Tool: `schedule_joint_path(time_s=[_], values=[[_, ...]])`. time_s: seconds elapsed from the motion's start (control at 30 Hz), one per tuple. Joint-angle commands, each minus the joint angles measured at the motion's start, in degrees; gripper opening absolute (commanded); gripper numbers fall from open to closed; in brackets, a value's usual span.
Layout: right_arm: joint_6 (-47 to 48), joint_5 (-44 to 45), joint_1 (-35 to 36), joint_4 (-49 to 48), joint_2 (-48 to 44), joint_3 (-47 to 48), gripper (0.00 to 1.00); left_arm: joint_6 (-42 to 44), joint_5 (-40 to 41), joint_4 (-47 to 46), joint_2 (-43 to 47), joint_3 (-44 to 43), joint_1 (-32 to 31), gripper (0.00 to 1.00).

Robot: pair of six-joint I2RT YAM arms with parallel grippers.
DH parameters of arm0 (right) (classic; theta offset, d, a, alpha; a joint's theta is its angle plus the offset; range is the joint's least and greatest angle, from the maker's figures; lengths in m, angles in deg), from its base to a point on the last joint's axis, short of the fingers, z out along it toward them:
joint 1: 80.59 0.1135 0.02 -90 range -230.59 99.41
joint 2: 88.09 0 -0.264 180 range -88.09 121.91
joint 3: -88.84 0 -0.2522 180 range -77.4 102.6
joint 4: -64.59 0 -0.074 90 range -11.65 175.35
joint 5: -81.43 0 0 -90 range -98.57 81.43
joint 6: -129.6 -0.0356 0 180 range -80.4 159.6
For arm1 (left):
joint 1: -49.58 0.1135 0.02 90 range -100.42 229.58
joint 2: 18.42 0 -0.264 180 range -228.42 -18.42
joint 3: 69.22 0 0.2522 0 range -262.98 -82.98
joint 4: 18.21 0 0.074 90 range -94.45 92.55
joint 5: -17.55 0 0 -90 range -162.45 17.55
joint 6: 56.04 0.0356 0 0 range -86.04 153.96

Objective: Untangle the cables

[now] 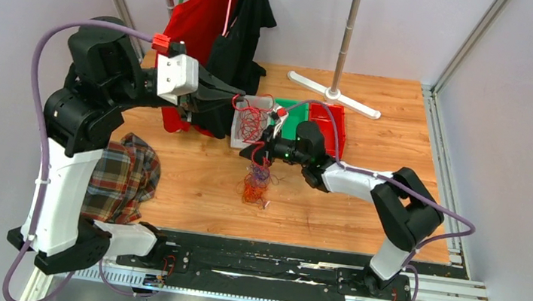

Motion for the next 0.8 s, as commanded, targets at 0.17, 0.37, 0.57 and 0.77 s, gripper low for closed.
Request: schedule_joint_path(time_s=[0.17, 0.37, 0.57, 0.77], values=[[0.9, 6.6, 0.9, -3.6, 2.6, -4.5, 0.12, -13.5, 8.3, -29.3, 3.9, 4.4, -0.5, 0.00], [0.4, 8.9, 1.2, -4.3, 3.9, -6.9, 0.18, -14.7, 16.1, -37.3, 3.1, 3.1, -0.5, 0.00], [0.2, 11.0, 1.3, -4.2, 3.4, -8.9, 0.22, -12.2, 22.9, -41.9, 2.4, 2.5, -0.5, 0.00], [1.9, 18.5, 0.4, 3.7, -2.5, -8.0, 0.23, -4.1, 28.6, -35.8, 3.4, 9.6, -0.5, 0.00]])
